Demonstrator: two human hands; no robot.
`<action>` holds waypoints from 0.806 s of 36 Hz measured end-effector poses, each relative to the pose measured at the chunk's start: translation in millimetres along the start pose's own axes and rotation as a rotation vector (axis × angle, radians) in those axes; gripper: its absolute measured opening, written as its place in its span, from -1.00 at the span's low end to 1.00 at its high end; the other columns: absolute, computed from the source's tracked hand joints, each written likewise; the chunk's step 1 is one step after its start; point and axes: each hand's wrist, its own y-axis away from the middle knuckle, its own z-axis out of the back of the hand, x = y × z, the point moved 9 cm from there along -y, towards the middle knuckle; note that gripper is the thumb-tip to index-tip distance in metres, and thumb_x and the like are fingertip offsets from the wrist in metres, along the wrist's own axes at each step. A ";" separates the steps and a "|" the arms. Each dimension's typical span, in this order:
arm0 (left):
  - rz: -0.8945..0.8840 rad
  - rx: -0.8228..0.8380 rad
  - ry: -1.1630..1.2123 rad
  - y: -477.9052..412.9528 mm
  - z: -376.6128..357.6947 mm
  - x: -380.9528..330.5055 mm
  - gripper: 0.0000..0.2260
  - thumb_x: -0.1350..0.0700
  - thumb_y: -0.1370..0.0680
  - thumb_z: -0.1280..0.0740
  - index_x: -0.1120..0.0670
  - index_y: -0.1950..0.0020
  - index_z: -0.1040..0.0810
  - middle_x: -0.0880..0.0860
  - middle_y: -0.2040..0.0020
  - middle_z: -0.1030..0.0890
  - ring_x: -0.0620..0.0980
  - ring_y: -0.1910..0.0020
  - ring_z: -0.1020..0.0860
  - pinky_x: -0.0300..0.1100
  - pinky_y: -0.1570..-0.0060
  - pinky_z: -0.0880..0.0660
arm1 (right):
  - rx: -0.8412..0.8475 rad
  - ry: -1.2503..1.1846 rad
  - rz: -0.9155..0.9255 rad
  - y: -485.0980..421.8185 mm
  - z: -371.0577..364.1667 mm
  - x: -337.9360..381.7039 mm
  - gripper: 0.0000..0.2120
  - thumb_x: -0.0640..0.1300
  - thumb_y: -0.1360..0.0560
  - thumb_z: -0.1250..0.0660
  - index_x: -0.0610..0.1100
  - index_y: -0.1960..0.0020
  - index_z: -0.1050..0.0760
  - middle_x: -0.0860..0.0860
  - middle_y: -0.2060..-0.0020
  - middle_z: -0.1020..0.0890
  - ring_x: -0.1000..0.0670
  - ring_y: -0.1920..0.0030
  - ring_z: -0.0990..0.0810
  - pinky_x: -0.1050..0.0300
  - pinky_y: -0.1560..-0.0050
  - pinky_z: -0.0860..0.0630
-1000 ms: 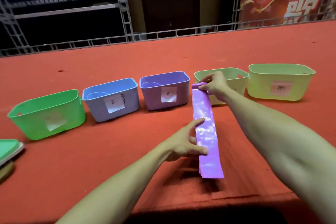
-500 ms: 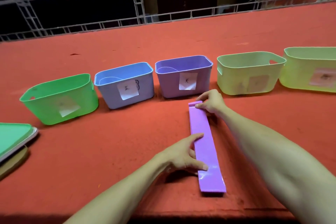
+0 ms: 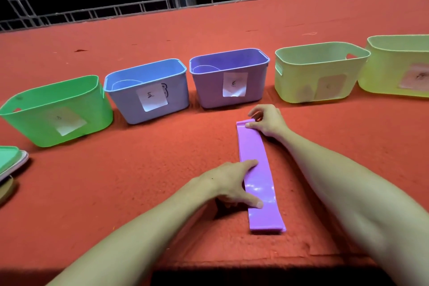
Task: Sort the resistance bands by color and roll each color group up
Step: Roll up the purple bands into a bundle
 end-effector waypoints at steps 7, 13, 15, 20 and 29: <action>-0.087 -0.053 0.131 -7.5 12.2 3.8 -0.23 -0.12 -0.39 -0.51 -0.01 -0.51 -0.24 0.00 0.26 -0.63 -0.22 0.30 -0.56 -0.43 0.33 -0.31 | -0.024 0.013 0.033 1.4 -3.5 -6.2 -0.64 -0.13 -0.28 -0.57 -0.06 0.23 -0.35 0.05 0.33 -0.56 -0.04 0.28 -0.51 0.06 0.18 -0.43; -0.044 -0.359 0.322 -42.0 57.5 37.6 -0.75 0.04 -0.50 -0.43 0.10 -0.12 -0.59 -0.09 0.38 -0.56 -0.26 0.48 -0.45 -0.32 0.35 -0.37 | -0.034 0.027 0.043 0.2 -6.9 -13.9 -0.68 -0.06 -0.33 -0.53 -0.04 0.32 -0.36 0.07 0.36 -0.56 -0.02 0.28 -0.50 0.03 0.20 -0.44; -0.001 -0.461 0.323 -55.4 71.8 50.2 -0.81 0.07 -0.51 -0.41 0.09 -0.09 -0.61 -0.06 0.30 -0.58 -0.20 0.38 -0.49 -0.27 0.25 -0.36 | -0.035 0.018 0.046 -0.2 -6.4 -15.0 -0.70 -0.06 -0.33 -0.54 -0.05 0.31 -0.40 0.07 0.36 -0.56 -0.01 0.29 -0.49 0.07 0.24 -0.40; 0.084 -0.618 0.281 -87.8 94.2 71.0 -0.73 0.10 -0.56 -0.33 0.12 -0.24 -0.57 0.04 0.08 -0.62 -0.02 0.09 -0.53 -0.32 0.11 -0.32 | -0.047 -0.009 0.038 -1.9 -6.4 -19.3 -0.72 -0.04 -0.31 -0.54 -0.05 0.32 -0.42 0.09 0.38 -0.56 0.04 0.33 -0.48 0.14 0.29 -0.32; 0.089 -0.613 0.099 -136.8 83.0 85.0 -0.66 -0.16 -0.52 -0.11 -0.17 -0.10 -0.63 -0.08 -0.03 -0.63 0.10 -0.08 -0.48 0.00 -0.11 -0.32 | -0.053 -0.054 0.049 -5.6 -5.7 -22.1 -0.75 -0.02 -0.29 -0.55 -0.05 0.33 -0.48 0.09 0.38 -0.60 0.05 0.31 -0.52 0.05 0.22 -0.46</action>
